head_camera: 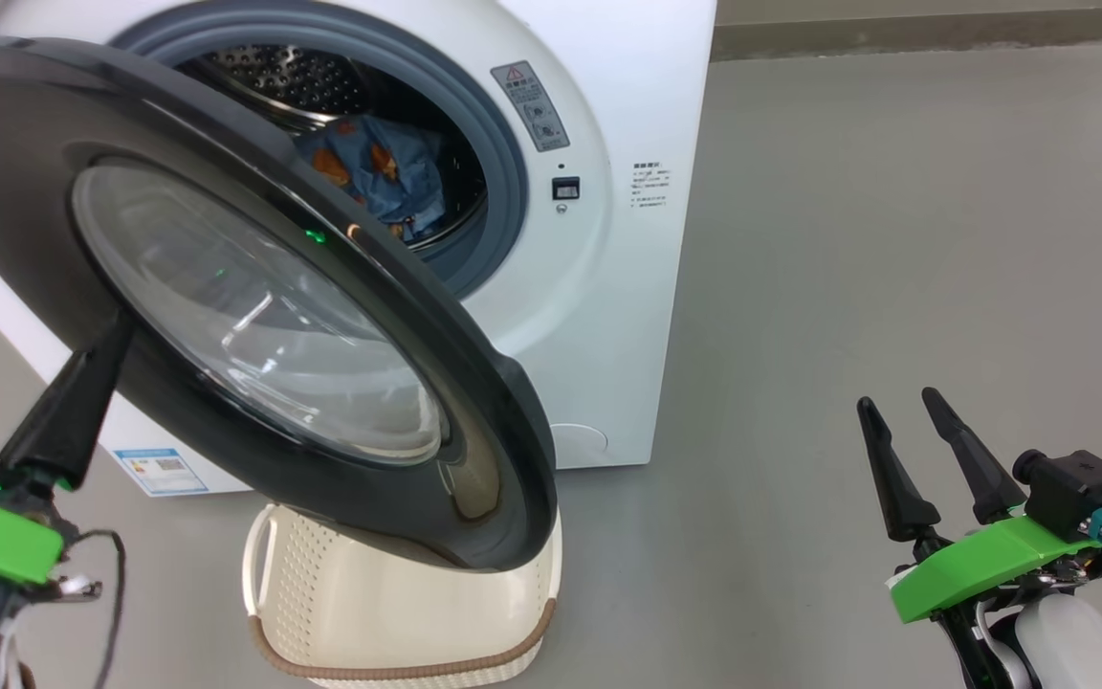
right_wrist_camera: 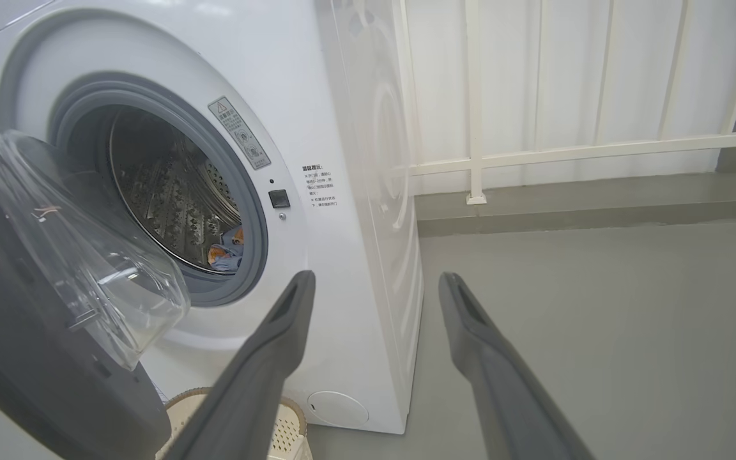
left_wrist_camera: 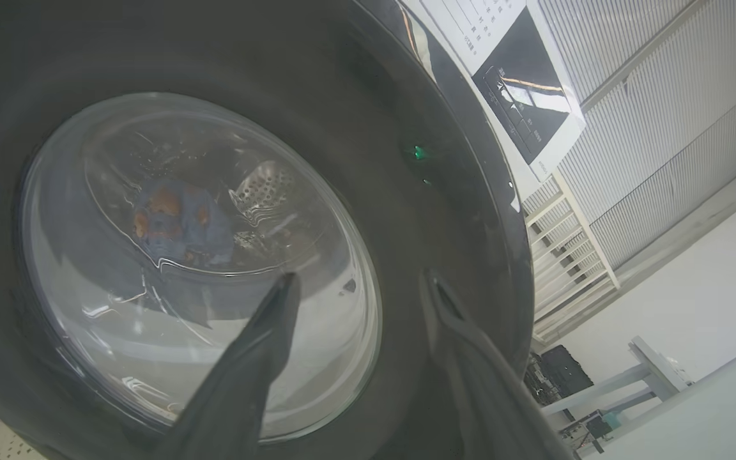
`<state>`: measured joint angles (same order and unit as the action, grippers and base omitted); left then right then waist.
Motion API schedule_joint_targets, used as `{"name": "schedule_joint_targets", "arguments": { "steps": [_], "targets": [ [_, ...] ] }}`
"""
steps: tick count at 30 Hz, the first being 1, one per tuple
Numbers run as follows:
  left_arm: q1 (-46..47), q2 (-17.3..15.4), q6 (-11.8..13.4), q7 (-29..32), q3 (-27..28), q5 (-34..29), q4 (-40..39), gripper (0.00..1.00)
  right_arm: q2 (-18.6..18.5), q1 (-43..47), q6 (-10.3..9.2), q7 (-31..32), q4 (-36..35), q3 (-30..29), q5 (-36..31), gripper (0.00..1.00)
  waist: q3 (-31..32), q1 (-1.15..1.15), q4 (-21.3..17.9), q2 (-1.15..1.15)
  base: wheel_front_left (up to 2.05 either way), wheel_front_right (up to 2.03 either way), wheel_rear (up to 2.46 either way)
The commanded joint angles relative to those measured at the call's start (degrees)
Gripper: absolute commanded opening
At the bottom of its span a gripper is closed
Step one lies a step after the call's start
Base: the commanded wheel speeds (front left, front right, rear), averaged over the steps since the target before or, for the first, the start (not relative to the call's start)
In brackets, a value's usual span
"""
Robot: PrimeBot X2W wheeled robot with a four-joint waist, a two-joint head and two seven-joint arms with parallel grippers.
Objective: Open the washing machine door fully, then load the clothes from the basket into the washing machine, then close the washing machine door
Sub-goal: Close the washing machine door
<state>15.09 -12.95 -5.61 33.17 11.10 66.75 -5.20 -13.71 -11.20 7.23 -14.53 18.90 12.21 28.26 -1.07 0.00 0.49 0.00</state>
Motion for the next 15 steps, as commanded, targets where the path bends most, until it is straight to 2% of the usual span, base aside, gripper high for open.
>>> {"name": "schedule_joint_targets", "arguments": {
  "steps": [1, 8, 15],
  "targets": [
    [0.7, -1.9, -0.6, -1.3, 1.7, -1.6, -1.3, 1.0, -1.0, -0.1, 0.25, -0.5, -1.4, 0.7, 0.0, 1.0, 0.1, 0.0, 0.2, 0.0, 0.0, 0.0, 0.0],
    [-3.6, -3.0, -1.8, -14.8, -1.5, -14.1, -1.4, 1.0, -1.5, -0.2, 0.25, -0.5, -1.7, 1.0, 0.2, 1.0, -0.2, 0.0, -0.3, 0.0, 0.0, 0.0, 0.0],
    [-6.9, -5.0, -1.9, -27.7, -6.9, -22.0, 0.6, 1.0, -1.6, -0.7, 0.25, -0.5, -2.2, 0.8, 0.0, 1.0, -1.6, 0.0, -1.4, 0.0, 0.0, 0.0, 0.0]
  ]
}}
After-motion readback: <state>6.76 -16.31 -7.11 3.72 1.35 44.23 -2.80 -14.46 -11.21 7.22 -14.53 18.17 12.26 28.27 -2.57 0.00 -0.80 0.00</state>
